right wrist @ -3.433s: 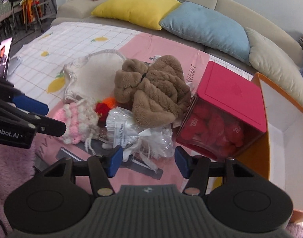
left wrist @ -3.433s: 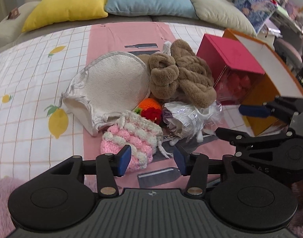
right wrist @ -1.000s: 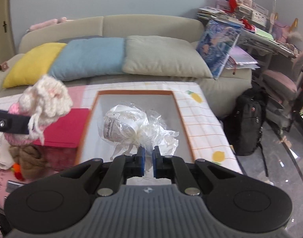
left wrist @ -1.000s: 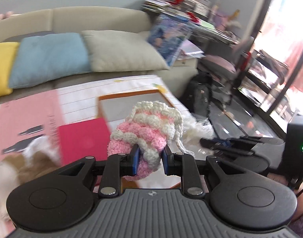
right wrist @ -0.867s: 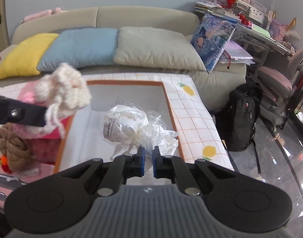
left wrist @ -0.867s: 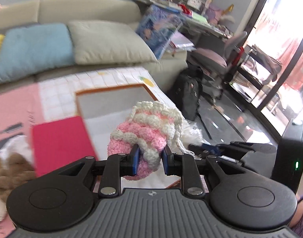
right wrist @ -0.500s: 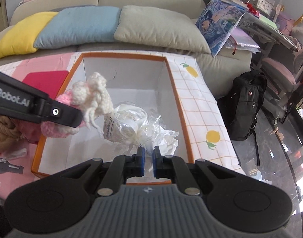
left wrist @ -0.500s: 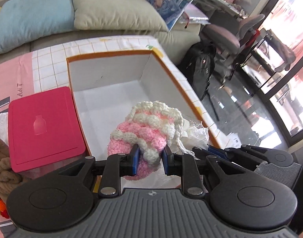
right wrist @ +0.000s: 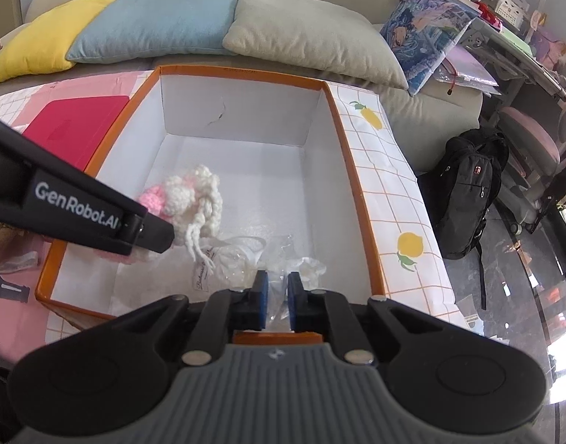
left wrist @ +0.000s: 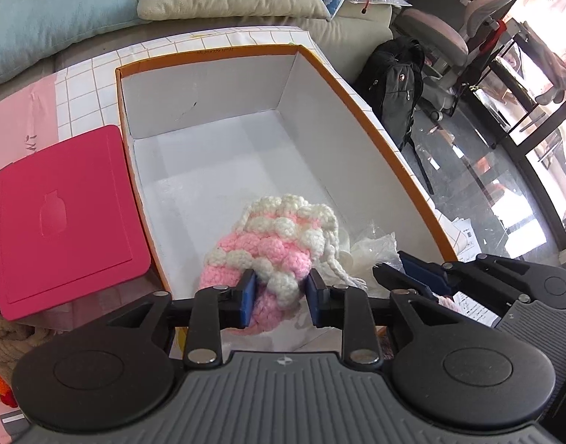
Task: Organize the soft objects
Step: 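Carry the pouch and bag into the white box and open both grippers, then move both tools back toward the remaining pile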
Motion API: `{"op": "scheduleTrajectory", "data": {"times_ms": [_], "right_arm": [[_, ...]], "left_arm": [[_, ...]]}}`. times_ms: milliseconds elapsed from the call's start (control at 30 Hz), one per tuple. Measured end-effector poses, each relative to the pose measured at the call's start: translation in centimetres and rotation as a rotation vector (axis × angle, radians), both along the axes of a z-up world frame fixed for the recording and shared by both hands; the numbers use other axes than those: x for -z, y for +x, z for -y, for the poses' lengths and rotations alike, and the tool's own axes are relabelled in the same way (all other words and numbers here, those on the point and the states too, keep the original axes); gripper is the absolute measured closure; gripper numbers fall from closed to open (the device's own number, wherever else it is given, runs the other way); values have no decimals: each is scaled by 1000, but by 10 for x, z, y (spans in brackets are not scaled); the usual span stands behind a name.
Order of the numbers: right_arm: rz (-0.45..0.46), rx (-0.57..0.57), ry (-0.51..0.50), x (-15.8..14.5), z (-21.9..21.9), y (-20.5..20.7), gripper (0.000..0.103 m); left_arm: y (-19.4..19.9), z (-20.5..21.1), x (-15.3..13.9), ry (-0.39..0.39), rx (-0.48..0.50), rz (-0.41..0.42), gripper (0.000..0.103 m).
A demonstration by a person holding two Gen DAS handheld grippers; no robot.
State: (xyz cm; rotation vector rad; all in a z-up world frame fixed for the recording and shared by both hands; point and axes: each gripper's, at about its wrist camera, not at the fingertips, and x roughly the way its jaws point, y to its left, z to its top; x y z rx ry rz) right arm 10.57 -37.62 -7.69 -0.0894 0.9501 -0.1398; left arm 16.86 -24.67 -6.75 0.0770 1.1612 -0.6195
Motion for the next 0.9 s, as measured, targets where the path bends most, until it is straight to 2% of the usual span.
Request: {"op": "scheduleTrajectory", "data": {"times_ms": [67, 100, 200, 233, 267, 400, 633, 800, 900], "right_arm": [[6, -7, -6, -1, -1, -1, 91], [7, -10, -8, -1, -2, -1, 87], [12, -19, -18, -3, -4, -2, 76], [15, -23, -22, -4, -5, -3, 75], [18, -26, -25, -6, -6, -3, 74], [40, -21, -40, -16, -7, -8, 61], [128, 37, -48, -45, -16, -24, 45], [225, 67, 10, -66, -34, -36, 33], [268, 56, 63, -74, -51, -41, 29]], "left_arm": [[1, -1, 1, 8, -9, -7, 68], [1, -2, 1, 5, -13, -7, 67], [1, -6, -3, -15, -30, 2, 52], [1, -8, -6, -26, -38, 8, 44], [0, -10, -9, -38, -45, 16, 41], [-2, -20, -27, -94, -63, 57, 39], [-19, -49, -67, -198, -91, 225, 38], [-38, -74, -90, -195, -95, 363, 38], [-47, -95, -98, -193, -110, 399, 38]]}}
